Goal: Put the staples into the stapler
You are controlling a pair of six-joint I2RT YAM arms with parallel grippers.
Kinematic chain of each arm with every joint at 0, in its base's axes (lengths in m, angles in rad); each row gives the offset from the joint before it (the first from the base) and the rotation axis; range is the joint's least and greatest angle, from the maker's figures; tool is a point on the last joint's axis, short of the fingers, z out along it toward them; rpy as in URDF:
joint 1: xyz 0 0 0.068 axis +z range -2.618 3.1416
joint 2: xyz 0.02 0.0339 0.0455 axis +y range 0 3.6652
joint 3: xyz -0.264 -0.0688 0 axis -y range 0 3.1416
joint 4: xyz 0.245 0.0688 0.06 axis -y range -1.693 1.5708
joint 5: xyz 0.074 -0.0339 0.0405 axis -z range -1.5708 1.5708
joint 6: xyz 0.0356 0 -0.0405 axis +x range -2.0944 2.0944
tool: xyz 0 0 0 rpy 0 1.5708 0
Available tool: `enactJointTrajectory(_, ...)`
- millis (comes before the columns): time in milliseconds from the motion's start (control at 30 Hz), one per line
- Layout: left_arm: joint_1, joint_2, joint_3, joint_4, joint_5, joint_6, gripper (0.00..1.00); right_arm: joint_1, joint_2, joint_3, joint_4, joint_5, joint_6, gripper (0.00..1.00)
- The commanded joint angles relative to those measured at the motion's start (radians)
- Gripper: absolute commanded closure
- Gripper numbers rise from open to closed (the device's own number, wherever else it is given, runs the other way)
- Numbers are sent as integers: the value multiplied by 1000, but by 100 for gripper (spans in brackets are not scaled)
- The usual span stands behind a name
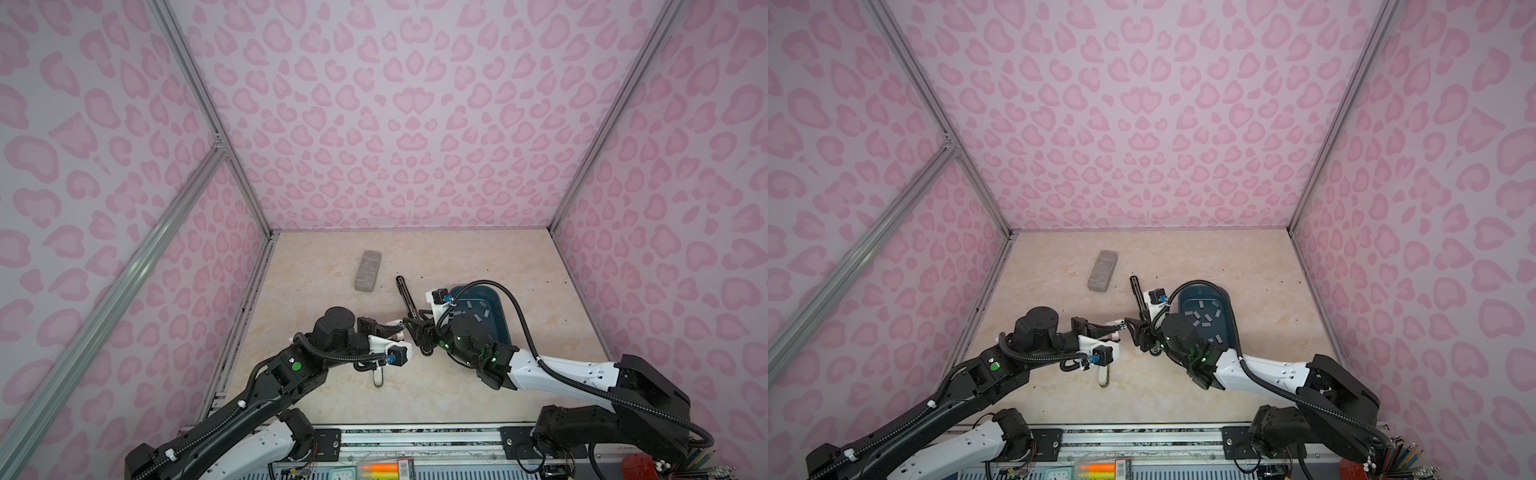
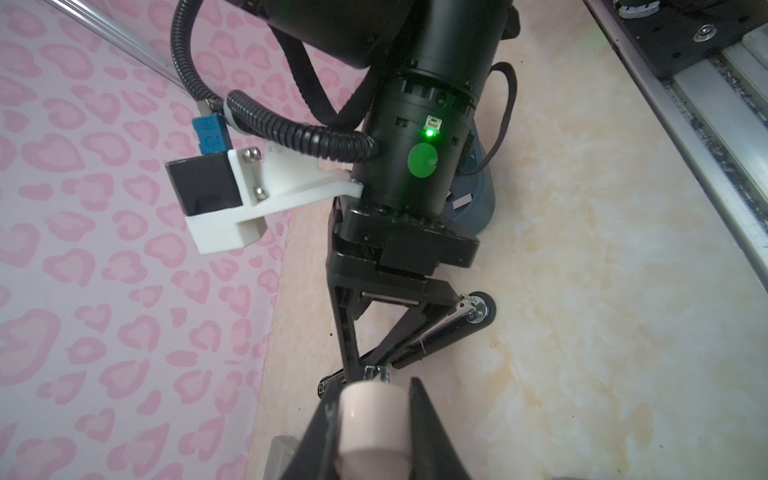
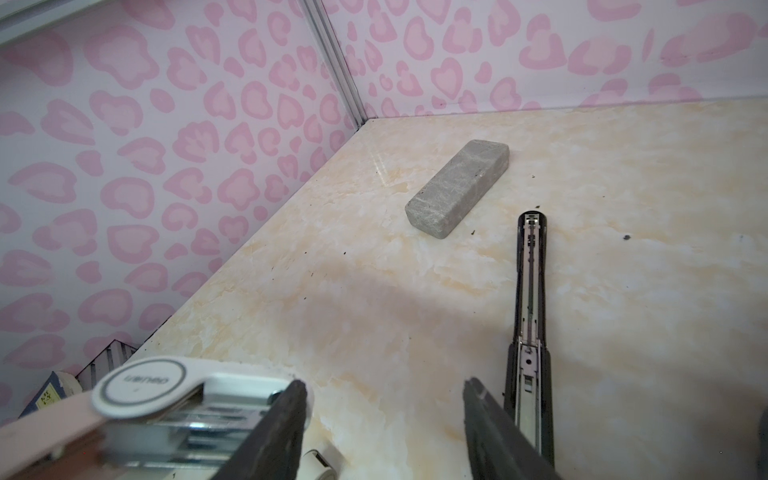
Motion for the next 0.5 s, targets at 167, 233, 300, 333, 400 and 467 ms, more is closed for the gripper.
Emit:
enactJointTrajectory(167,8,20,19,57,-39,-40,97,0,-74,-31,-19,65,-20,38)
enactJointTrajectory(233,10,32,29,50,-56,-46,97,-3,-105,-50,-20,90,-24,38)
enactJointTrajectory(300,9,40,31,51,-72,-47,97,-8,-136,-63,-28,99,-31,37)
enactJointTrajectory(333,10,42,31,55,-73,-47,97,-11,-151,-67,-36,102,-34,37)
enactJointTrajectory(400,10,53,36,50,-71,-44,96,-10,-188,-83,-41,115,-35,37)
enactJointTrajectory(467,10,64,43,37,-71,-45,97,-10,-215,-98,-23,93,-47,37)
